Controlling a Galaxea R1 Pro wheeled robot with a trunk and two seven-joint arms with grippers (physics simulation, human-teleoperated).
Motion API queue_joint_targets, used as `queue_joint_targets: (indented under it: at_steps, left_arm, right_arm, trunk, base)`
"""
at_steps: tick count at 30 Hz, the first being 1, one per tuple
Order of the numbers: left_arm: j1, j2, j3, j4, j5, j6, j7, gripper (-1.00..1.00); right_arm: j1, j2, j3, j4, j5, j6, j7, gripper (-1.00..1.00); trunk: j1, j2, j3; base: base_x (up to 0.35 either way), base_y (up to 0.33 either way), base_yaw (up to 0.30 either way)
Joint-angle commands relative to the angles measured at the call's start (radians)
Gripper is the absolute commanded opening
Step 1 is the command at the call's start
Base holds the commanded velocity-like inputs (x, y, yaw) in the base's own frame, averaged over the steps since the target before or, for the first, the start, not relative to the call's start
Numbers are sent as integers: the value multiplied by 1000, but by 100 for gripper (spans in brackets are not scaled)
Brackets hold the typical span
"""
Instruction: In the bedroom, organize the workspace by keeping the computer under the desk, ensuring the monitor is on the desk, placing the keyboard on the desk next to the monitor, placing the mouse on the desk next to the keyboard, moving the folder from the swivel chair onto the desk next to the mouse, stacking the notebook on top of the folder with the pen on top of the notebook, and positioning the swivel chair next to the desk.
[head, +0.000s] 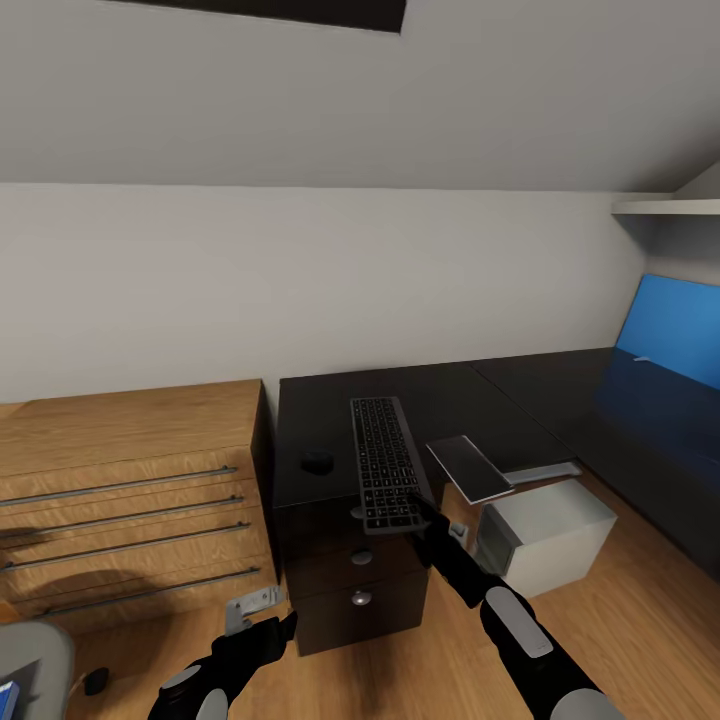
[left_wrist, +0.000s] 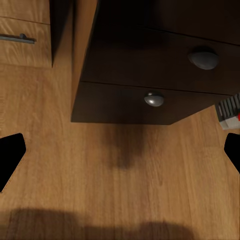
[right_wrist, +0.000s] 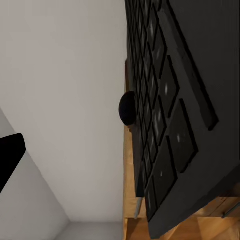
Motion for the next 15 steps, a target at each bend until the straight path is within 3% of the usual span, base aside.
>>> queue_joint_targets:
  at_steps: [1, 15]
  left_arm:
    - [-1, 0, -1, -1, 11, 3, 9, 100]
    - [-1, 0, -1, -1, 11, 3, 9, 100]
  right_arm:
    - [-1, -1, 1, 0, -7, 5, 1, 100]
    - [-1, -1, 0, 0, -7, 5, 1, 100]
  trunk:
    - [0, -1, -1]
    - [0, -1, -1]
  base:
    - [0, 141, 0]
    - [0, 23, 0]
